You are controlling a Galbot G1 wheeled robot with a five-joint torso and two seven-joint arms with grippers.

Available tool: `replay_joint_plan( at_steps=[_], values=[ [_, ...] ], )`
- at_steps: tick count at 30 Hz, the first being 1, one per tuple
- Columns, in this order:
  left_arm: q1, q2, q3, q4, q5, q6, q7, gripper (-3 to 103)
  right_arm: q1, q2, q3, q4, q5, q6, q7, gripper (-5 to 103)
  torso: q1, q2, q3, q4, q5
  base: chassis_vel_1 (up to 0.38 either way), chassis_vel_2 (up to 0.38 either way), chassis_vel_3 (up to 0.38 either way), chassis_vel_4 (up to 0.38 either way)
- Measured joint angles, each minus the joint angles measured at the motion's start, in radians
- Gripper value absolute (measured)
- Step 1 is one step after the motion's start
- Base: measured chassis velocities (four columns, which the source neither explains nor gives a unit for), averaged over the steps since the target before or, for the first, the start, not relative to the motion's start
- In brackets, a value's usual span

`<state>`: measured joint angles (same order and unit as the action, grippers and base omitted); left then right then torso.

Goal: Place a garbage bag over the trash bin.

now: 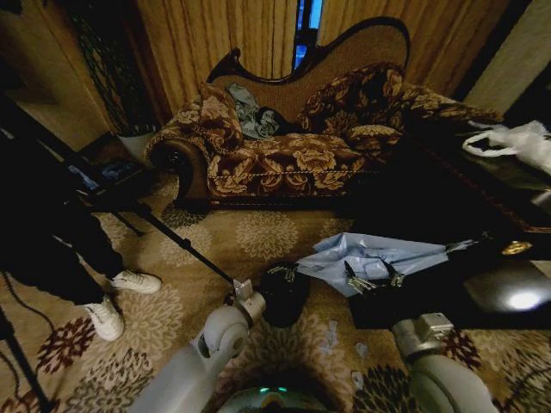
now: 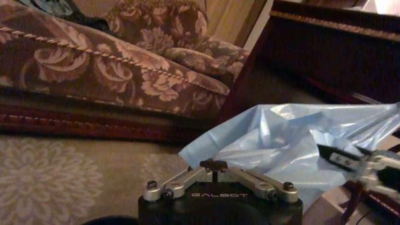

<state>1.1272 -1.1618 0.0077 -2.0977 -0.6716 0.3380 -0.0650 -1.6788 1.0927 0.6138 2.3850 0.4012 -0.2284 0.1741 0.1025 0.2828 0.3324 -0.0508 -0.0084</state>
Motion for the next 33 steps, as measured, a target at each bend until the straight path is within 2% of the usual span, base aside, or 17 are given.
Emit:
replay_joint_plan(
  at_steps=[13,33],
  values=[
    [-0.023,-0.014,0.003,0.052,0.000,-0.009,0.001,0,-0.056,0.004,0.072,0.064,0.018,0.008,-0.004,100,0.000,0.000,0.000,-0.0001,-0.0003,0.000,0.000,0.000,0.000],
    [-0.039,-0.012,-0.009,0.028,-0.039,-0.016,-0.002,0,-0.078,0.021,0.062,0.014,-0.026,0.031,-0.022,100,0.000,0.000,0.000,-0.0001,-0.0002,0.000,0.000,0.000,0.000]
  ],
)
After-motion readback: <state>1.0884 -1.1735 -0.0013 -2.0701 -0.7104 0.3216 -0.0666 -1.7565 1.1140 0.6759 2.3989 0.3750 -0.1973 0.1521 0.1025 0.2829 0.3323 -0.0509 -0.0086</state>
